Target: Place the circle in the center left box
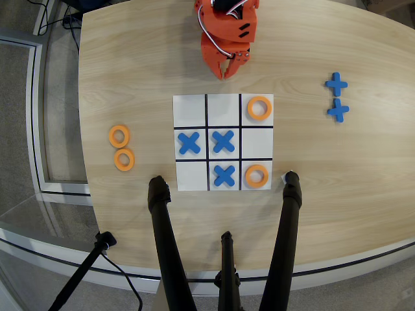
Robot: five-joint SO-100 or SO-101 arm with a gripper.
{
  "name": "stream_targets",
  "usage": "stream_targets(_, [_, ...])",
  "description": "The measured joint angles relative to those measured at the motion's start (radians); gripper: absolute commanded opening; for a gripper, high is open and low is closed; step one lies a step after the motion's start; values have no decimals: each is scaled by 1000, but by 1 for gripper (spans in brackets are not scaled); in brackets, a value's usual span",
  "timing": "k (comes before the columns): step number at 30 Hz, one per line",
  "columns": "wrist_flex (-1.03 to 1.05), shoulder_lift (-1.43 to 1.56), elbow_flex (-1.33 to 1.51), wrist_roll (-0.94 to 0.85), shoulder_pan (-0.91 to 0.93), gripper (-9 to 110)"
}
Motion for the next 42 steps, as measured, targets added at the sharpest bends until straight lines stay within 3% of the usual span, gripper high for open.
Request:
stream_targets(7, [15, -28, -3, 9, -9, 2])
stream_targets(14, [31, -51, -8, 9, -8, 11])
stream_targets(19, [75, -146, -132, 12, -3, 11])
stream_targets(26, [63, -466, -448, 12, 78, 14])
stream_targets(35, [-204, -937, -756, 25, 225, 16])
stream_targets(42, [-230, -1302, -1069, 34, 339, 16])
